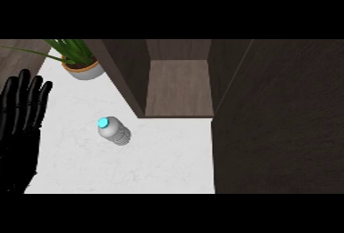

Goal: Pick up the bottled water, place it into the cabinet and close the cabinet

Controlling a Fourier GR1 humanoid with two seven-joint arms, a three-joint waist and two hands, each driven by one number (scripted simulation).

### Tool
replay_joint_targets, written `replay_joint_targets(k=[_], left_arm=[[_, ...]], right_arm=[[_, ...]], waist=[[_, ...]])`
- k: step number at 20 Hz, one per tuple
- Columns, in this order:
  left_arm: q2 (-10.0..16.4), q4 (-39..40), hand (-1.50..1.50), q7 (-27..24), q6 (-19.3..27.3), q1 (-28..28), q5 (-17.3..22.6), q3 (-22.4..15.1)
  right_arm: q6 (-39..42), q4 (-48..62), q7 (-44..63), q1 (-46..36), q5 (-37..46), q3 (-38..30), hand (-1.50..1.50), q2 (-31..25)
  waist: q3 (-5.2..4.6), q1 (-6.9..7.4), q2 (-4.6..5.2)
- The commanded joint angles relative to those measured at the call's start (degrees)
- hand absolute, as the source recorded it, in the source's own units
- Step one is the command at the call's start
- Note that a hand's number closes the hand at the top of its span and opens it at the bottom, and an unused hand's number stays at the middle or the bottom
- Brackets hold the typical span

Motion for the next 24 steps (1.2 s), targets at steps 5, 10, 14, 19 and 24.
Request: replay_joint_targets(k=[5, 10, 14, 19, 24], left_arm=[[-5.8, 4.1, -1.5, -1.8, 3.2, -4.3, -7.6, -9.9], [-6.3, 7.2, -1.5, 11.7, 14.2, 3.0, 10.9, -11.7], [-6.3, 1.8, -1.5, 14.5, 20.6, 5.6, 8.9, -18.2], [-6.1, -2.5, -1.5, 14.3, 20.3, 12.5, 5.5, -21.2], [-6.3, 0.7, -1.5, 5.8, 17.1, 16.1, 9.2, -20.5]], right_arm=[[3.7, -9.2, -1.2, 8.2, 0.5, 1.9, -1.5, -1.2], [4.0, -4.3, 10.1, 11.5, -15.8, 5.1, -1.5, 4.8], [3.0, -11.9, 14.2, 16.9, -16.8, 6.8, -1.5, 4.5], [8.4, -13.8, 9.0, 26.9, -19.8, 6.7, -1.5, 3.6], [9.7, -15.8, 6.4, 31.5, -18.1, 9.0, -1.5, 4.9]], waist=[[-0.74, -0.51, -0.75], [-0.72, -0.59, -0.64], [-0.73, -0.21, -0.93], [-0.71, -0.18, -0.91], [-0.75, -0.29, -0.84]])
